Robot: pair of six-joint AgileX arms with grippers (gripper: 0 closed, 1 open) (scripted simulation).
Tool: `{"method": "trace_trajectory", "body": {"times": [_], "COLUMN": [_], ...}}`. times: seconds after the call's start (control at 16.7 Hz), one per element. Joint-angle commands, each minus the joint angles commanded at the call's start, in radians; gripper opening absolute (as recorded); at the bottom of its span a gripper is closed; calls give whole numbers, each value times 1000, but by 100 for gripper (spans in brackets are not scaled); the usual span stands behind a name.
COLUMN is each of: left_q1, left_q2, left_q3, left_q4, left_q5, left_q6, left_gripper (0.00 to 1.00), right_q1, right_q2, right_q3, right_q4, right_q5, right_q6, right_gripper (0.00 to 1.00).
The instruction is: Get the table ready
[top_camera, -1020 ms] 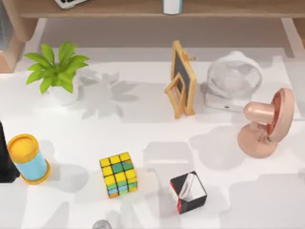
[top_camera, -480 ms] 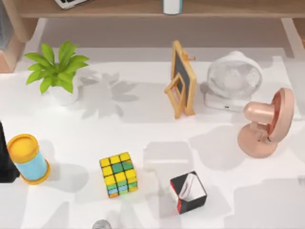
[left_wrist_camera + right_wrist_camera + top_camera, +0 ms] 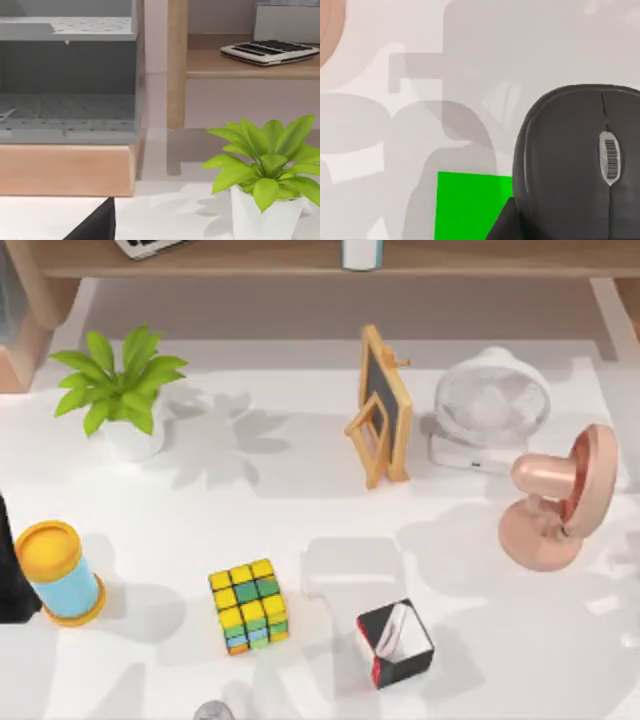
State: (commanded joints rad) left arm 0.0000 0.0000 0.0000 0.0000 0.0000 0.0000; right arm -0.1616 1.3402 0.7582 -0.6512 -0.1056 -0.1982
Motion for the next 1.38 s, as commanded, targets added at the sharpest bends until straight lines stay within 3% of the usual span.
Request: {"method": "trace_trajectory", "body": {"times": [0.78,1.38], "left_q1": [0,0], "left_q2": [0,0], "left_q3": [0,0], "left_q4": [0,0], "left_q5": [0,0], "left_q6": [0,0], "left_gripper": [100,100], "right_q1": [-47,-14], "right_q2": [12,8], "right_q3": [14,-97], "right_q4": [25,-83], "right_q5": [-8,80], "right_q6": [-17,7], "right_gripper": [0,0]}}
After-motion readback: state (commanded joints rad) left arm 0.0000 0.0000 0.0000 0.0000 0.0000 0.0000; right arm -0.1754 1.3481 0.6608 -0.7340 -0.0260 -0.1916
